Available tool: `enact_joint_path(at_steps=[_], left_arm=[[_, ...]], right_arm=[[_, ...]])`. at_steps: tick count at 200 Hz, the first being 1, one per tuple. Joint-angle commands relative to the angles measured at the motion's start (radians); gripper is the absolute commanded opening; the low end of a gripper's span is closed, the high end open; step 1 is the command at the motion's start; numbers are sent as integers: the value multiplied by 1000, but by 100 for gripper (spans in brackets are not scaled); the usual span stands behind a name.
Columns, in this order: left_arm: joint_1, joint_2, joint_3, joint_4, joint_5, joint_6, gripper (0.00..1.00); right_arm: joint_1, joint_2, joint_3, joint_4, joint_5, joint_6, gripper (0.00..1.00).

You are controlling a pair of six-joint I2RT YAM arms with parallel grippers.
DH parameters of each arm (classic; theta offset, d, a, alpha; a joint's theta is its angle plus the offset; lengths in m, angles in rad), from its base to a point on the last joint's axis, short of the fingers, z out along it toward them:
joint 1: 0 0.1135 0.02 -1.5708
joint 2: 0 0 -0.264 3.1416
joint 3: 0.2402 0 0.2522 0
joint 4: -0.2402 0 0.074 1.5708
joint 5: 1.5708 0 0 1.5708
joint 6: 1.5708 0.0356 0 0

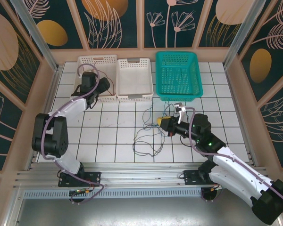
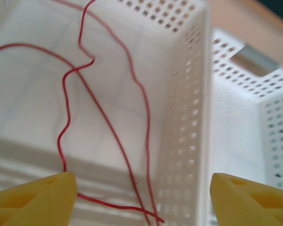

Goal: Untangle the cables

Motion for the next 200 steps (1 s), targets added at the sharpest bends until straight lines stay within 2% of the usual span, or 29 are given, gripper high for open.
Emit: enact_joint_path(at_steps=[1, 44, 78, 103, 132, 163, 200], left_arm=[[0, -101, 28, -29, 54, -33, 78], [-26, -233, -55, -15, 202, -67, 81], [-123, -332, -160, 47, 303, -60, 82], [-210, -395, -270, 168, 431, -61, 83], [-294, -452, -405, 302, 525, -51, 84], [-364, -479, -516, 409, 586, -41, 84], [-404, -497, -599, 523, 650, -59, 85]], right_arm=[[4, 0, 54, 15, -6, 1, 0], [-18, 54, 105, 39, -81, 17, 0], [-47, 125, 149, 69, -165, 45, 0], [-67, 167, 172, 99, -233, 69, 0], [-76, 198, 184, 134, -297, 89, 0], [-78, 228, 194, 146, -338, 93, 0], [-80, 242, 187, 172, -361, 100, 0]])
